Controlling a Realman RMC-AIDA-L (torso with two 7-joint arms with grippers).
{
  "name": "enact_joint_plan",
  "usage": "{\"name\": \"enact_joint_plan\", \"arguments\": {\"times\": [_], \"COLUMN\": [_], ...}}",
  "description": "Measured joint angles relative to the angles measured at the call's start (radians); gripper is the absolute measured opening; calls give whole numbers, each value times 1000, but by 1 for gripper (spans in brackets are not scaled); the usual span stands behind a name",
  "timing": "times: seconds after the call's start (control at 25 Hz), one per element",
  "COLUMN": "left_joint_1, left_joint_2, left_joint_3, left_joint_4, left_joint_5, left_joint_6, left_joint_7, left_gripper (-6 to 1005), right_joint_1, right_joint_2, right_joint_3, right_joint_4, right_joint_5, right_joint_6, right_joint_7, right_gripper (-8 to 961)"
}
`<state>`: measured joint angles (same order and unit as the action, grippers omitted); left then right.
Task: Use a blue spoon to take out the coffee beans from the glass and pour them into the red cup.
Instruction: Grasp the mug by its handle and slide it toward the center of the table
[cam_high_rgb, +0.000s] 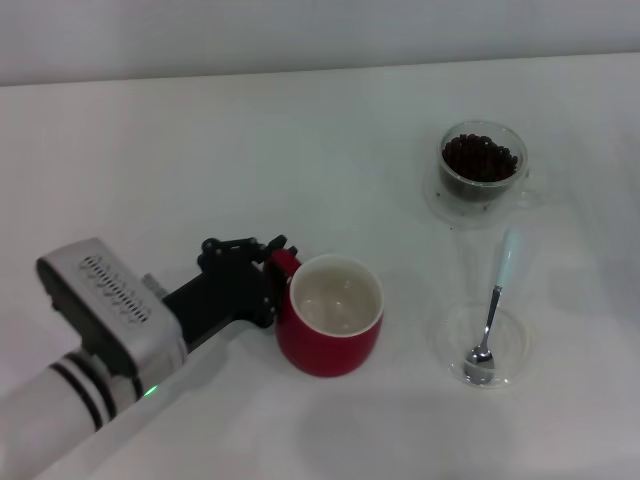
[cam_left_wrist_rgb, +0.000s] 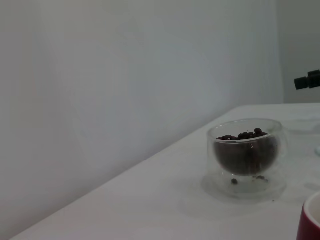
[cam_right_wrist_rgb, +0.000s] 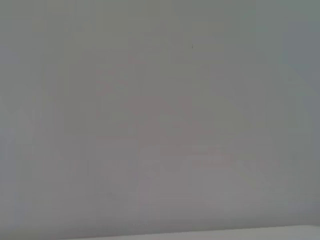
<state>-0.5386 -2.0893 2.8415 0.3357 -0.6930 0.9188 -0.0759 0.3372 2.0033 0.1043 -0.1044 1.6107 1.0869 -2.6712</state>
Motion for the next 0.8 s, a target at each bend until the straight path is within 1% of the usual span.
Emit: {"name": "enact_joint_plan", "arguments": {"times": [0.32, 0.56, 0.8], "left_joint_1": [-60, -105, -127], "left_joint_2": [-3, -4, -5], "left_joint_3": [1, 1, -6], "left_joint_4": [40, 56, 61], "left_joint_5": [4, 18, 24], "left_joint_6": [-80, -96, -97], "left_joint_7": [6, 7, 8], "left_gripper": [101, 101, 101], "right_joint_1": [0, 1, 2], "right_joint_2": [0, 0, 0], "right_joint_3": [0, 0, 0], "right_joint_4": [-4, -11, -11], "right_joint_5": [0, 0, 0], "right_joint_6": [12, 20, 22], "right_joint_7": [-1, 1, 1], "right_gripper": [866, 866, 865]}}
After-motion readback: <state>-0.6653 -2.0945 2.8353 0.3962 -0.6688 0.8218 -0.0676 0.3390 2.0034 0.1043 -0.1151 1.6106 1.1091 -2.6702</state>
